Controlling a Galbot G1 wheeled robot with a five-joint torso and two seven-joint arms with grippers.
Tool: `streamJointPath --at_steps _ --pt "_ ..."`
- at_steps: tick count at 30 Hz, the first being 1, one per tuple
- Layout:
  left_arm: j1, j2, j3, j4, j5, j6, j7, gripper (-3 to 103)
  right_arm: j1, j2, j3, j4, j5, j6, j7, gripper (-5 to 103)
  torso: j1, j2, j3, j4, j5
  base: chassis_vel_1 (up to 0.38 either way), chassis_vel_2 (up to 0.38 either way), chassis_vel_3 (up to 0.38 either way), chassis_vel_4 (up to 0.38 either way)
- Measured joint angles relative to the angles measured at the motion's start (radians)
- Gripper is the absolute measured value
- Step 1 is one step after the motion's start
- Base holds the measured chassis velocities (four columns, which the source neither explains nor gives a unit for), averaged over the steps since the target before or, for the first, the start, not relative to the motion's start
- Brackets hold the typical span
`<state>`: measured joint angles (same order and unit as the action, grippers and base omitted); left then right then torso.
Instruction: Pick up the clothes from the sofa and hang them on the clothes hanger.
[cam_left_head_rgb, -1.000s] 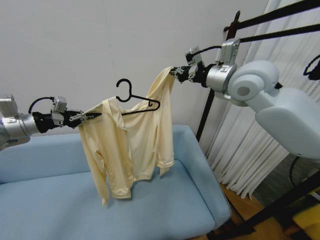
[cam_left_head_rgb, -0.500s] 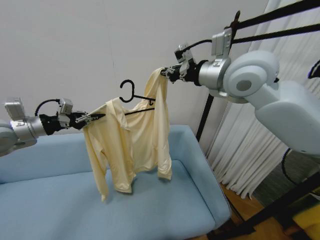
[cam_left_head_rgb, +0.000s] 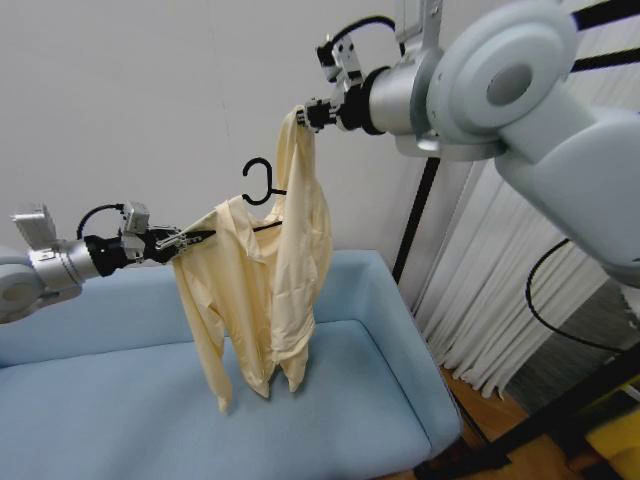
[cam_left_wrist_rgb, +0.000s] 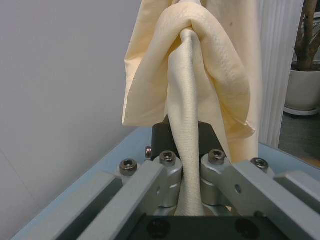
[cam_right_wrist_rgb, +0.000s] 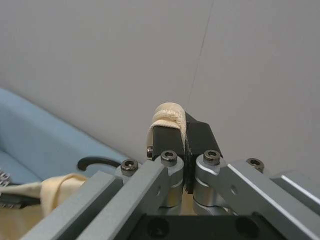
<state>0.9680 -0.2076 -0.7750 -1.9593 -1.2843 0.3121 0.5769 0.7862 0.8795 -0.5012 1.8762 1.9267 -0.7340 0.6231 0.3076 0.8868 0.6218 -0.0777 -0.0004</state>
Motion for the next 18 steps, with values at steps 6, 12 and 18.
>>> streamJointPath --at_steps 6,12,18 --pt "-0.002 -0.004 0.0 -0.009 -0.003 0.002 -0.021 2 -0.062 -0.039 -0.013 0.095 0.03 0.002 0.031 0 0.0 0.0 0.0 -0.0005 0.0006 0.0 0.0 0.0 0.0" --pt "-0.006 0.005 -0.013 -0.026 -0.029 0.002 -0.038 2 -0.109 -0.005 -0.011 0.075 0.058 0.019 0.092 0 0.0 0.0 0.0 -0.0001 0.0004 0.0 0.0 0.0 0.0" --pt "-0.007 0.004 -0.014 -0.029 -0.031 0.002 -0.04 2 -0.077 0.055 0.019 -0.034 0.045 0.037 0.109 0 0.0 0.0 0.0 -0.0001 0.0003 0.0 0.0 0.0 0.0"
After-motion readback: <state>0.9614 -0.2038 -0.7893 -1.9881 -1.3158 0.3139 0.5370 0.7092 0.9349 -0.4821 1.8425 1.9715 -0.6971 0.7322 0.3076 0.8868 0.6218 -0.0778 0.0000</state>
